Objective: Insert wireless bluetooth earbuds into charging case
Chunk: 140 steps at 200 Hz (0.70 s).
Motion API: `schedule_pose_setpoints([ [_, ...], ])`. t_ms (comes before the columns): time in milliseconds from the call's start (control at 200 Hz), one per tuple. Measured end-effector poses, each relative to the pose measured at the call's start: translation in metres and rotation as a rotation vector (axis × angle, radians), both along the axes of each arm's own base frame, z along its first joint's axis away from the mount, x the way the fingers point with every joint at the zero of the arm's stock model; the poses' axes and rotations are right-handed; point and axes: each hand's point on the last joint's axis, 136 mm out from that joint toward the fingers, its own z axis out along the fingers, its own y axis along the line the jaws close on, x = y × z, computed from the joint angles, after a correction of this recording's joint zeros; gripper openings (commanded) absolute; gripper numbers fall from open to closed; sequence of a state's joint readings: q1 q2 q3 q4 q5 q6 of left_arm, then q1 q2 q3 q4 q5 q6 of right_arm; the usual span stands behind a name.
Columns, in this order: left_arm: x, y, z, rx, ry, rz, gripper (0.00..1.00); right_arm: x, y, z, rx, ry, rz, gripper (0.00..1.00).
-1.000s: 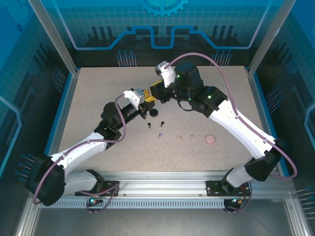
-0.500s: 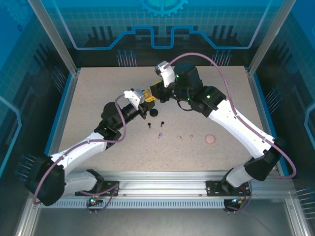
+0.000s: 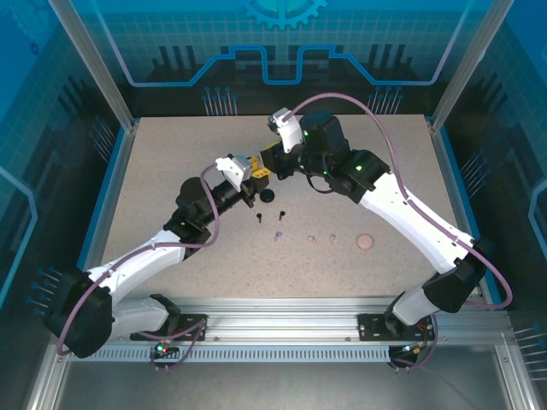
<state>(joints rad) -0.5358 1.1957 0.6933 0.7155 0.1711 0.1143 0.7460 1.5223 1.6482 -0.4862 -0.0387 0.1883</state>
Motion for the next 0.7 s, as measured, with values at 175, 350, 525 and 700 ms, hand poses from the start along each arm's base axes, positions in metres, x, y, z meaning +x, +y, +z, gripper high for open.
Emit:
schedule_pose_setpoints([
  [175,0.0,0.0,-0.004,0.008,0.013,0.001,0.0,-0.004,-0.001,-0.011,-0.025,-0.006,0.021,0.18],
  [350,-0.001,-0.002,-0.003,0.008,0.012,-0.006,0.0,-0.007,-0.001,-0.012,-0.03,-0.013,0.027,0.3],
  [525,-0.001,-0.001,-0.002,0.004,0.007,-0.005,0.0,-0.008,-0.003,-0.009,-0.031,0.005,0.013,0.56],
  [700,-0.002,0.0,0.003,-0.005,-0.007,-0.002,0.0,-0.005,-0.006,0.029,0.054,0.002,-0.031,0.65],
])
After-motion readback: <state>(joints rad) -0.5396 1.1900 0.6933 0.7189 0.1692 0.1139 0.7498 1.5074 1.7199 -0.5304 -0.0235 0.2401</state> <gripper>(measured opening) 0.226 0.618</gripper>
